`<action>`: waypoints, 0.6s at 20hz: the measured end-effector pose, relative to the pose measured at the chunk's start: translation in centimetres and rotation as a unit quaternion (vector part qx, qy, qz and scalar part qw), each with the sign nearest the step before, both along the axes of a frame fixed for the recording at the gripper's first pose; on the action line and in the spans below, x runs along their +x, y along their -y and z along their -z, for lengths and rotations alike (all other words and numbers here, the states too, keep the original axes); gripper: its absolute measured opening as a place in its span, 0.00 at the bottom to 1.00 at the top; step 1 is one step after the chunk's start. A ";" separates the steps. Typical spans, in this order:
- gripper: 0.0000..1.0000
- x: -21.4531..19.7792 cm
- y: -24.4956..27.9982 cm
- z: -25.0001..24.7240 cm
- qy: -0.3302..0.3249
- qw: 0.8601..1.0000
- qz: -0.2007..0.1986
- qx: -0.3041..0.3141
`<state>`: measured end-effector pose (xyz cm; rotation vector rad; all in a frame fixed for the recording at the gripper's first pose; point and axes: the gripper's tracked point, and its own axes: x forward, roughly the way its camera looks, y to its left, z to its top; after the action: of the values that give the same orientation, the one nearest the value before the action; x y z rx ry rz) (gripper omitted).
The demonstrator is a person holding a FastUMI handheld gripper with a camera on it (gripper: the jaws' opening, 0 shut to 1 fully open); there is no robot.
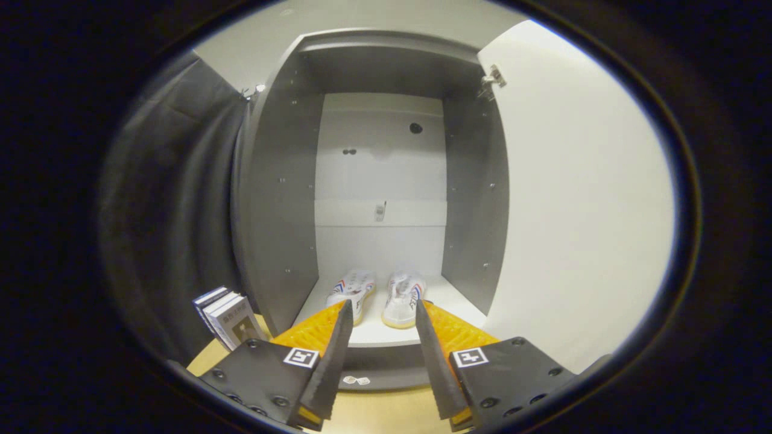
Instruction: Open the shoe cabinet door, grab the shoes and put them into the shoe cabinet, then close the shoe cabinet door.
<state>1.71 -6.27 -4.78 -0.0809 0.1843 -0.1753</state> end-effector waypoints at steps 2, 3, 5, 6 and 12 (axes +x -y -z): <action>0.66 -1.4 0.5 -1.3 0.015 1.000 0.002 0.006; 0.66 -2.1 0.7 -2.0 0.023 1.000 0.002 0.009; 0.66 -3.6 1.3 -3.4 0.040 0.999 0.000 0.011; 0.66 -4.4 1.5 -4.1 0.049 0.999 -0.002 0.010; 0.66 -10.7 3.4 -7.4 0.078 0.997 -0.028 0.004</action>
<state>-8.96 -9.65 2.63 -0.0643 0.0273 -0.1248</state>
